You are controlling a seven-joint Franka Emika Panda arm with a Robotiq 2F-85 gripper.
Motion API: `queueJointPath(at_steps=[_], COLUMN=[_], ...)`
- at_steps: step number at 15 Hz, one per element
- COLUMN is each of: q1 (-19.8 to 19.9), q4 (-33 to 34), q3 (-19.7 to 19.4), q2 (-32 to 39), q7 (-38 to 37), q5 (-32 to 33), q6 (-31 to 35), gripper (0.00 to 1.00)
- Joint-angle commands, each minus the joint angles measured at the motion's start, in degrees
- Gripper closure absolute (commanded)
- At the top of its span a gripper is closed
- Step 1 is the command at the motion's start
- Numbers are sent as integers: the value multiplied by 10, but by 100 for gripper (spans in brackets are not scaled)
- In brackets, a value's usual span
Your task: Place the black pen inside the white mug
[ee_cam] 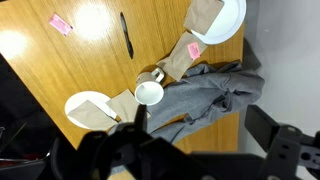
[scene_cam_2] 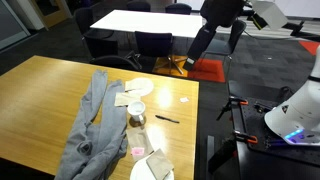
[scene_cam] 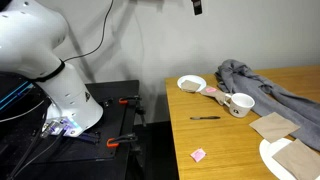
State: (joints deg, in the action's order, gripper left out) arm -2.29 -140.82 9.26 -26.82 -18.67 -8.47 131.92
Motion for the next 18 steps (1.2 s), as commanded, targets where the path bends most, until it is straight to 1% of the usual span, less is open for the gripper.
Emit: queueJointPath(at_steps=[1, 6, 9, 14, 18], q1=[-3, -3, 0, 8, 8], q4=[1, 1, -11, -48, -77], q3=[-3, -3, -2, -10, -25], q2=[0, 0, 2, 4, 20], q7=[-2, -2, -1, 0, 18], q5=[2, 2, 10, 12, 8], q6=[-2, -2, 17, 48, 81], gripper=[0, 0, 0, 0, 0])
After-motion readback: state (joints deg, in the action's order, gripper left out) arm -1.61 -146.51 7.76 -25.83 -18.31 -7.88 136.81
